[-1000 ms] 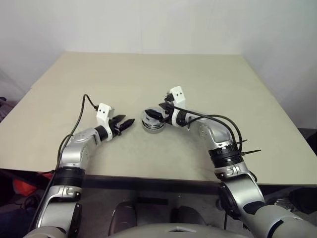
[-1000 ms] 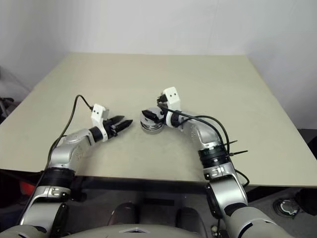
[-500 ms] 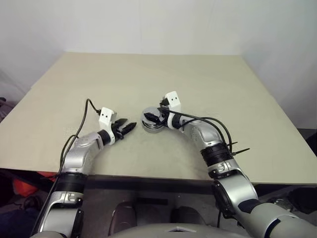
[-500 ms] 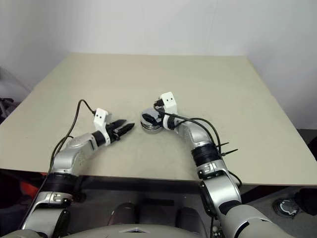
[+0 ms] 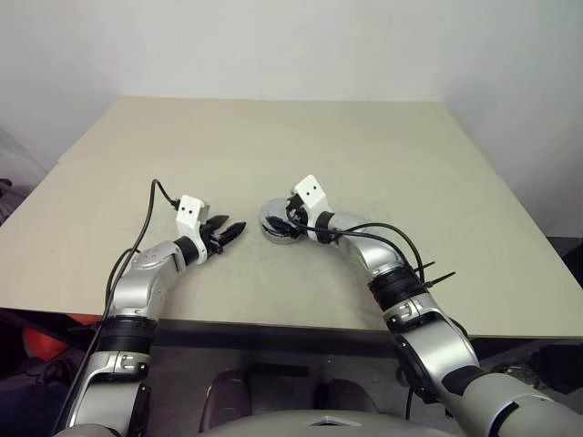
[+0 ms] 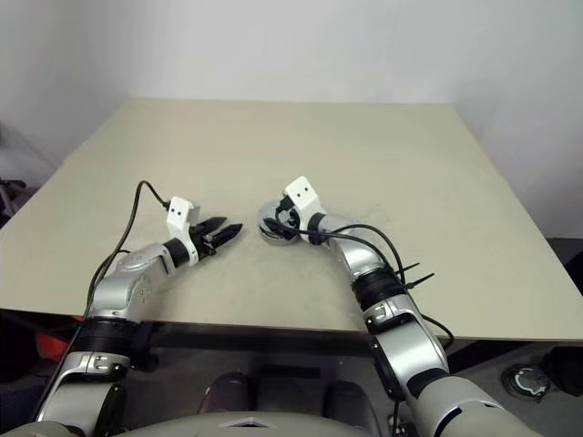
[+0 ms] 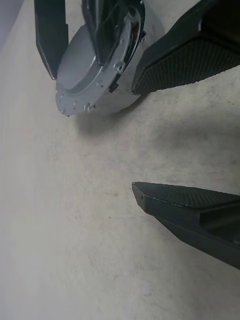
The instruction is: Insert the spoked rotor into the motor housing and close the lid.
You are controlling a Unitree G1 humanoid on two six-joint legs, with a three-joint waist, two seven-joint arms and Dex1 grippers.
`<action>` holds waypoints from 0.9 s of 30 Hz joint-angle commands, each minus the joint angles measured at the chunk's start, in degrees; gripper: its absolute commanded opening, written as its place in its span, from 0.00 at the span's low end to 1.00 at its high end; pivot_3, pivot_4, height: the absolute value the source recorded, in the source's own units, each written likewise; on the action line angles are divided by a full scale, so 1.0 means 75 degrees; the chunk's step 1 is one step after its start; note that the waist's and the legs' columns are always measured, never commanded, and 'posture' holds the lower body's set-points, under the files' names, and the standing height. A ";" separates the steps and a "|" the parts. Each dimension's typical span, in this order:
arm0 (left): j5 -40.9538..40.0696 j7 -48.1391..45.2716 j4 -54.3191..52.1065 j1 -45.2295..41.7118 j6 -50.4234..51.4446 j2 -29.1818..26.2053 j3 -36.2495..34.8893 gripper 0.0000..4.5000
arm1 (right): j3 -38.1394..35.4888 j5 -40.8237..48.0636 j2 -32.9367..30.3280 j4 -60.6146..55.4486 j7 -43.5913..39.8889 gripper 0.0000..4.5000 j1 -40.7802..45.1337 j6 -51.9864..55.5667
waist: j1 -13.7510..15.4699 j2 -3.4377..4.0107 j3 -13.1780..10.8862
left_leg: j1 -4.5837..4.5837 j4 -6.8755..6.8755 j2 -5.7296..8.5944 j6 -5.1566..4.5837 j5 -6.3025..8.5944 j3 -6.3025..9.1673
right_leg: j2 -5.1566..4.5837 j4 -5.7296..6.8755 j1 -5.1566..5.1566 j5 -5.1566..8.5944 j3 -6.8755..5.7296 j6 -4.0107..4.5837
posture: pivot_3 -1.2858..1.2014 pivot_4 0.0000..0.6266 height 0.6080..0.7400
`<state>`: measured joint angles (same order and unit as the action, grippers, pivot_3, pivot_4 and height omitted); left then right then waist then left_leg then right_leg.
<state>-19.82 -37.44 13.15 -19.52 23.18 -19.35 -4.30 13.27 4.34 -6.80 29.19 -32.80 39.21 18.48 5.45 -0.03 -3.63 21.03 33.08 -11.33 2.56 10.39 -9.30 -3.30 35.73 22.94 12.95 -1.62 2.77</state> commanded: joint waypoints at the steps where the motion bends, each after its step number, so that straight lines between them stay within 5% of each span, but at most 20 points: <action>1: -0.0033 0.0019 -0.0149 -0.0135 -0.0065 -0.0039 -0.0098 0.66 | -0.0154 0.0027 -0.0064 -0.0209 -0.0108 0.69 0.0007 0.0065 | 0.0001 0.0000 0.0000 | 0.0000 0.0001 0.0000 0.0000 0.0000 0.0000 | 0.0000 0.0000 0.0000 0.0000 0.0000 0.0000 | 0.52 0.00 1.00; 27: -0.0014 -0.0010 0.0011 -0.0093 -0.0121 -0.0047 -0.0077 0.66 | -0.0355 0.0626 -0.0308 -0.1555 -0.1189 0.69 -0.0526 0.0591 | 0.0007 -0.0001 0.0001 | 0.0005 0.0004 -0.0001 -0.0019 0.0011 0.0001 | 0.0002 -0.0004 0.0001 0.0000 0.0000 0.0001 | 0.52 0.00 1.00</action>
<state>-19.79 -37.25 14.60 -19.95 23.02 -19.38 -4.30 11.31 7.09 -9.53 21.01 -40.20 34.86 23.32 5.50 -0.04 -3.62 21.07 33.12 -11.34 2.41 10.47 -9.30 -3.29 35.71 22.95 12.95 -1.62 2.78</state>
